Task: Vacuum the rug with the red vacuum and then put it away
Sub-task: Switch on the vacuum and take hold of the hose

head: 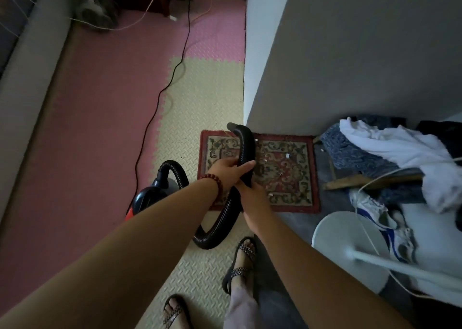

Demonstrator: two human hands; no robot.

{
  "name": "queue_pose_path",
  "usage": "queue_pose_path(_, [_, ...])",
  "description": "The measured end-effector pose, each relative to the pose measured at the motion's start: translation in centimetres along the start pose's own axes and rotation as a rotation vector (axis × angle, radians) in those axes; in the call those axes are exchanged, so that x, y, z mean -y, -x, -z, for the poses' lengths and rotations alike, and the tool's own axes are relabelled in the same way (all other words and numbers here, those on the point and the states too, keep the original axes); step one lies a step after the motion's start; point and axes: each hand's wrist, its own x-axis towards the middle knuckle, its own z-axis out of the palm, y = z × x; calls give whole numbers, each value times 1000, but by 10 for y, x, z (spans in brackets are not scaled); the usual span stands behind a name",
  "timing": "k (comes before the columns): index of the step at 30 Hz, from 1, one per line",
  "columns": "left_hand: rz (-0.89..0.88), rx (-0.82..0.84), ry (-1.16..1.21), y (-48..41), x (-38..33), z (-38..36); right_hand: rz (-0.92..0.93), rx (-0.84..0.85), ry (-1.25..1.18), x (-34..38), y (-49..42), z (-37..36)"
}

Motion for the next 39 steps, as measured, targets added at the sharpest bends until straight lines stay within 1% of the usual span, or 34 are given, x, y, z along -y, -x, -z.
queue_pose_path(3, [-61, -26, -59, 20, 23, -1, 5, 4, -40, -20, 25, -6])
queue_pose_path(7, [-97, 4, -68, 37, 48, -6, -9, 33, -140, -53, 47, -2])
queue_pose_path(10, [-90, 31, -47, 42, 67, -20, -103, -103, -382, -75, 54, 13])
queue_pose_path(12, [-92, 62, -60, 44, 82, -34, -131, -174, -485, -85, 57, 26])
queue_pose_path(18, [-113, 121, -136, 44, 110, -76, -128, -266, -359, -103, 44, 67])
queue_pose_path(22, [-113, 150, -202, 49, 117, -102, -136, -305, -130, -107, 27, 96])
queue_pose_path(25, [-120, 163, -187, 56, 115, -120, -176, -315, -27, -104, 30, 112])
queue_pose_path(29, [-131, 150, -167, 64, 108, -148, -159, -297, 0, -100, 39, 137])
queue_pose_path(33, [-99, 161, -207, 60, 107, -155, -132, -278, 41, -101, 43, 144])
queue_pose_path(37, [-72, 152, -237, 44, 113, -174, -83, -263, 59, -115, 27, 158])
queue_pose_path(39, [-68, 144, -268, 32, 123, -179, -87, -272, 53, -128, 15, 157])
